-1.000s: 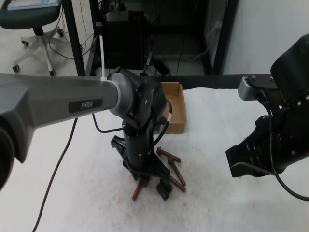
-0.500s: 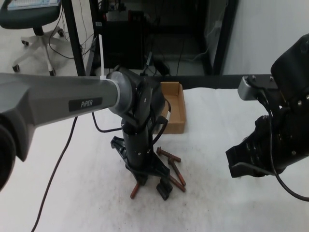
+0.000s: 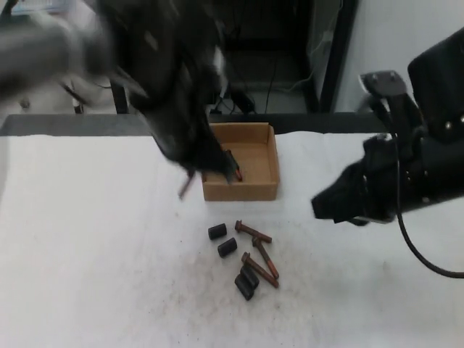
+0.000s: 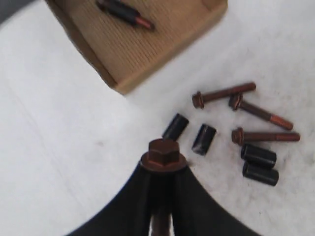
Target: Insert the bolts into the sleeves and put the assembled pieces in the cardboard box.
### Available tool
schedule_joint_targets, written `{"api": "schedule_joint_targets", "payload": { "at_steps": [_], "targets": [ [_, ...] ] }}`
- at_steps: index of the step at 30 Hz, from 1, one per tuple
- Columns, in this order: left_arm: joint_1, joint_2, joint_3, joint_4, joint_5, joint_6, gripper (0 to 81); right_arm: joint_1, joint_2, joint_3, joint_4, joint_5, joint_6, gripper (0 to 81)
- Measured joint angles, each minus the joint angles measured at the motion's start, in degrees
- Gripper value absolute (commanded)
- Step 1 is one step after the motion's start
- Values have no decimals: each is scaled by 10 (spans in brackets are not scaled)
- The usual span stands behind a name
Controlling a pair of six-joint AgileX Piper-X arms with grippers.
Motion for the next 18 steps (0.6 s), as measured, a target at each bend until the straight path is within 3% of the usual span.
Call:
{"api": "schedule_joint_targets", "payload": {
  "at_steps": [4,9,18],
  "targets": [
    [31,-87,20,-16,-3,-13,1,9,25,0,-33,-35,-18,146],
    [53,-184,136,-54,-6,-65,1,39,77,0,-43,-32,-25,254],
    [54,-304,373,-118,55,-134,1,113,206,-33,-45,39,-39,269]
  ]
}}
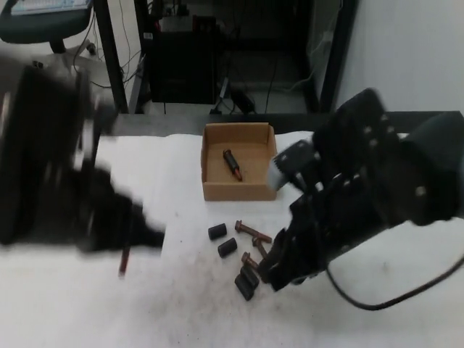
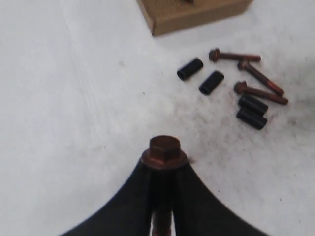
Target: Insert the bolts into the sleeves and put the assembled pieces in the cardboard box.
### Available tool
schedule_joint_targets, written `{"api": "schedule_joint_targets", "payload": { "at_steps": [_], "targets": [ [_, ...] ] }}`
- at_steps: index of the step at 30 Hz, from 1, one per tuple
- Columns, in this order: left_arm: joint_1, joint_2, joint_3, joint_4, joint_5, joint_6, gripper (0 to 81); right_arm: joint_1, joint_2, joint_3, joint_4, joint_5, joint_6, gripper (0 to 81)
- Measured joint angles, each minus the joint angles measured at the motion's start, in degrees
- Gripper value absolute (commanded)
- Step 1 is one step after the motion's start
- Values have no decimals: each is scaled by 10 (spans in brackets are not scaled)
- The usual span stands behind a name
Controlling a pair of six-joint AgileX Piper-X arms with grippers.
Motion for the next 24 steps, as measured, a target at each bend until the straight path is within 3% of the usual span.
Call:
{"api": "schedule_joint_targets", "payload": {
  "at_steps": [12,24],
  "targets": [
    [0,-72,71,-7,11,-12,1,8,136,-157,88,69,-42,269],
    [0,-73,71,5,11,-12,1,10,171,-175,136,79,-50,269]
  ]
}}
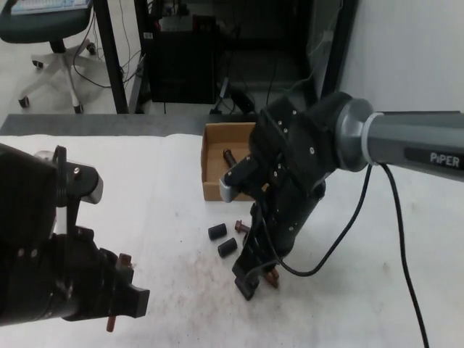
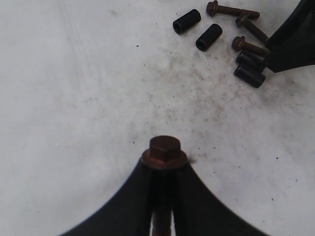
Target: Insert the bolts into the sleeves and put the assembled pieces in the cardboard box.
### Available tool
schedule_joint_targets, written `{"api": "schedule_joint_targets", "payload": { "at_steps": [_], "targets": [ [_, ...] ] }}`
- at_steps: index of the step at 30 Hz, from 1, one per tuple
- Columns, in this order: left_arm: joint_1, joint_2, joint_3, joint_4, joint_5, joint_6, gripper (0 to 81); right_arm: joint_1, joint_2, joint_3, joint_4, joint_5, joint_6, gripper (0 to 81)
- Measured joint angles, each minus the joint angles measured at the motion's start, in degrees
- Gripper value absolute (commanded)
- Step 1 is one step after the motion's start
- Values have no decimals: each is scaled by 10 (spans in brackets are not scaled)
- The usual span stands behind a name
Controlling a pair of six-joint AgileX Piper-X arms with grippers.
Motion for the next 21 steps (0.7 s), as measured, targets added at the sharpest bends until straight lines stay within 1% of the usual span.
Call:
{"api": "schedule_joint_targets", "payload": {
  "at_steps": [12,21],
  "targets": [
    [0,0,0,0,0,0,1,33,30,-2,0,2,-2,270],
    [0,0,0,4,0,0,1,36,32,-3,-6,30,-2,270]
  ]
}}
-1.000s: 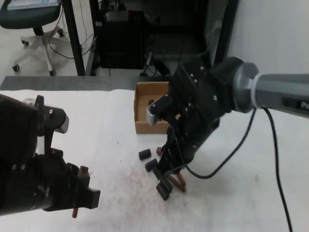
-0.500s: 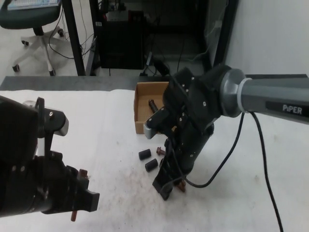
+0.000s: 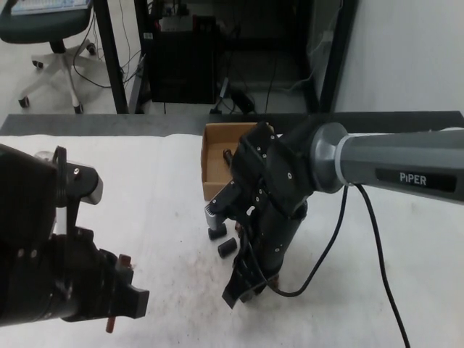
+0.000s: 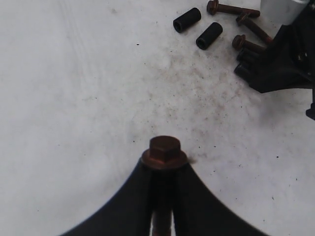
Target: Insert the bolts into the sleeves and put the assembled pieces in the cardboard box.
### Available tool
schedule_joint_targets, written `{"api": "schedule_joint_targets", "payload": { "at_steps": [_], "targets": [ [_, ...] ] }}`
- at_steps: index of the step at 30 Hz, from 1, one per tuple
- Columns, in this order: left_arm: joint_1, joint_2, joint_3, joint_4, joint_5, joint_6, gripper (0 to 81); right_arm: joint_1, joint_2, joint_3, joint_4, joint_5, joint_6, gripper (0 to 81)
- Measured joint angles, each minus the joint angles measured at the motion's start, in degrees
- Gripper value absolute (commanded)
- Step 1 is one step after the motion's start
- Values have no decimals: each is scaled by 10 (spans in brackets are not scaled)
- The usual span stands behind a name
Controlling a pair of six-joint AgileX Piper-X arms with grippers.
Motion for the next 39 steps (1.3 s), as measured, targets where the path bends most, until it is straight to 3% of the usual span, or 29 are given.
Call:
{"api": "schedule_joint_targets", "payload": {
  "at_steps": [10,39],
  "targets": [
    [0,0,0,0,0,0,1,0,1,0,-4,31,0,270],
    [0,0,0,0,0,0,1,0,24,-4,-16,32,0,270]
  ]
}}
